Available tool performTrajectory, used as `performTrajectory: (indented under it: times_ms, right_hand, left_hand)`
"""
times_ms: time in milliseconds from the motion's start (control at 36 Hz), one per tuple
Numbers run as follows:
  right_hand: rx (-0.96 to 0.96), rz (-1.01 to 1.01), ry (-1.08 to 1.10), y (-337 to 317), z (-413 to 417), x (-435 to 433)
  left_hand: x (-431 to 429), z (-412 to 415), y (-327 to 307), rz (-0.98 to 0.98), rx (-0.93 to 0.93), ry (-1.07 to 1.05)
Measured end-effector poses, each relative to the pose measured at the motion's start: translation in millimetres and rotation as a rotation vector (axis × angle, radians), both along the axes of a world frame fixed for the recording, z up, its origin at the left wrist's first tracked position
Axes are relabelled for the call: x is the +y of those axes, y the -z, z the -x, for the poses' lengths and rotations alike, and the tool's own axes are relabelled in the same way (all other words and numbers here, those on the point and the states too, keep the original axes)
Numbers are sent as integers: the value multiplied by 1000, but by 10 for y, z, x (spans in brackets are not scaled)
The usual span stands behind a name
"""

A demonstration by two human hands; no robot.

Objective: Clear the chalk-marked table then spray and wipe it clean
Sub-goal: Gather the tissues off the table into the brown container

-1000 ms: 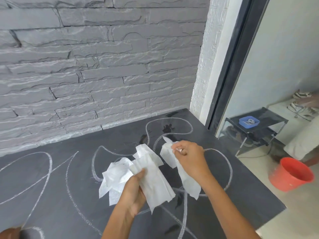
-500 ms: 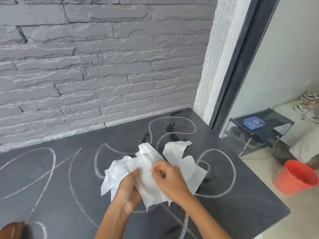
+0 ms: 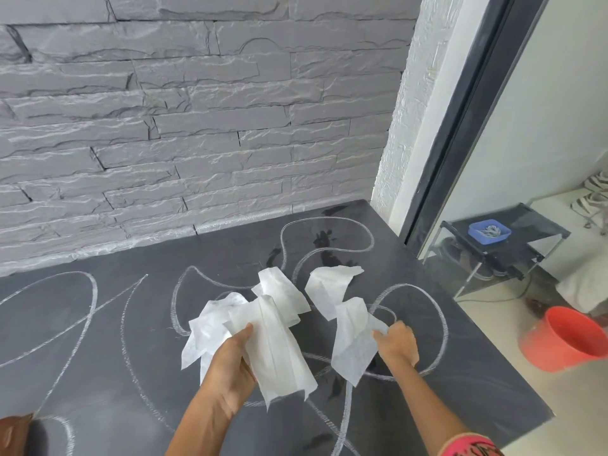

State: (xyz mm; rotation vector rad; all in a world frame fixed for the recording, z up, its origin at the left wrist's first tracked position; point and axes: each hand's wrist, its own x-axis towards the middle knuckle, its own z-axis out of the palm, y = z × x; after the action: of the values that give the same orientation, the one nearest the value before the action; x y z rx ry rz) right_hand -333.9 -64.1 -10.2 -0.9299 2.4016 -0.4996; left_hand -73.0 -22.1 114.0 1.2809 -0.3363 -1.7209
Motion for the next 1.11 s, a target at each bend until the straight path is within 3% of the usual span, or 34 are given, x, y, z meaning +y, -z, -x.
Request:
performTrajectory:
  times_ms: [167, 306, 611, 778, 944, 1111]
  right_hand:
    - [-55, -3, 40, -8, -132, -31]
    - [-295, 323, 40, -200, -153, -33]
    - [-194, 707, -253, -1127, -225, -113]
    - [-171, 745, -385, -1466, -573, -22]
    - [-93, 659, -626, -1401, -1164, 117]
    - [-246, 504, -727, -1251, -1622, 318]
  left_hand:
    - [7, 31, -41, 1, -4, -14]
    - [-11, 3, -45, 5, 3, -30]
    - [-44, 30, -61, 29, 32, 8]
    - [-22, 88, -45, 38, 57, 31]
    - [20, 136, -37, 58, 74, 66]
    - [63, 153, -93, 101, 109, 97]
